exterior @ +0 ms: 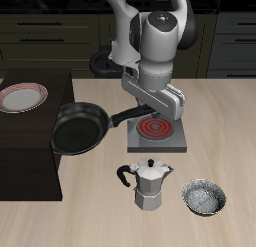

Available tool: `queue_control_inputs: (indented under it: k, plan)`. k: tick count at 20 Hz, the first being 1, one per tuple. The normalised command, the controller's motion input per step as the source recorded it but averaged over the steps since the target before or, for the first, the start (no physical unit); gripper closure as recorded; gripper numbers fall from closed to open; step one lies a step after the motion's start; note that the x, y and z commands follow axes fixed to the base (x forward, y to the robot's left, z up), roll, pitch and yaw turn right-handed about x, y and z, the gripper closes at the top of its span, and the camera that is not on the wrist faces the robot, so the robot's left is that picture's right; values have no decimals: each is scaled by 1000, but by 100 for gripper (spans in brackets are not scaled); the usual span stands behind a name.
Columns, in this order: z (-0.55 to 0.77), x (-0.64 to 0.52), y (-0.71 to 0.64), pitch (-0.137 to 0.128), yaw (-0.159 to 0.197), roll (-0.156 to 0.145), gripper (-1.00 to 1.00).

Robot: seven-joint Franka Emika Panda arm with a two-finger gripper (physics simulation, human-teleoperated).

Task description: Place the frypan on the stove

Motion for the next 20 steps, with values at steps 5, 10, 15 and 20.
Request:
queue_control_inputs:
  k: [5,10,15,20]
  plan:
    - [122,-186,201,-27,40,12,100]
    - [86,-223,188,-14,46,7,100]
    - [100,-183,91,-14,19,3,100]
    - [122,-231,42,-29,37,-10,100]
